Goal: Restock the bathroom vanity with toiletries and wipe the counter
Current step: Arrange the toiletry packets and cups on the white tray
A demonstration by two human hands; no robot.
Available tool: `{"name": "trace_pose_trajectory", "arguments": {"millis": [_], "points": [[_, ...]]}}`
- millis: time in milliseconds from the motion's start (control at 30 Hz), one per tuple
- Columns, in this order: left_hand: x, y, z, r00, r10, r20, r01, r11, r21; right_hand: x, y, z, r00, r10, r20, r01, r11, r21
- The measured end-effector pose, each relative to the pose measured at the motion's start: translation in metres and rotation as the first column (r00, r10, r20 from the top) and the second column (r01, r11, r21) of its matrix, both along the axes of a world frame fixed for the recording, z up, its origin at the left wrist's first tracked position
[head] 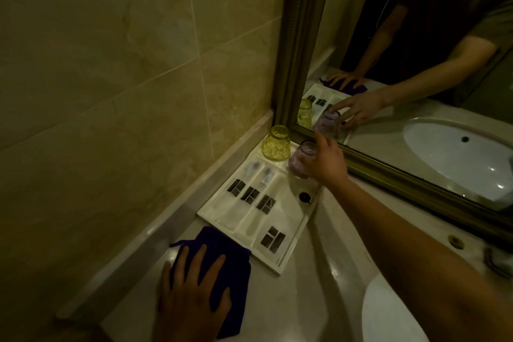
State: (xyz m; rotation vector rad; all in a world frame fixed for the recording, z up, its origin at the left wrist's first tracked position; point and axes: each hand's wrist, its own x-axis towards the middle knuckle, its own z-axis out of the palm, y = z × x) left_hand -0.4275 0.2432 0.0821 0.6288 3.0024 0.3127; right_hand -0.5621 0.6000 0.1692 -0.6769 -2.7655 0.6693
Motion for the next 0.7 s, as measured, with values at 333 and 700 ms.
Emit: {"name": "trace_pose_trajectory", "arguments": {"millis": [333,700], "points": [[0.001,-0.001,-0.006,0.999,-0.008,-0.047,0.009,1.000,0.023,-0.023,0.018,-0.014,0.989,0.130,0.076,-0.134,0.990,0.037],[0.001,0.001,-0.002,1.000,0.003,-0.030,-0.002,1.000,0.031,-0.018,0.024,-0.012,0.989,0.120,0.089,-0.131,0.982,0.134]]}}
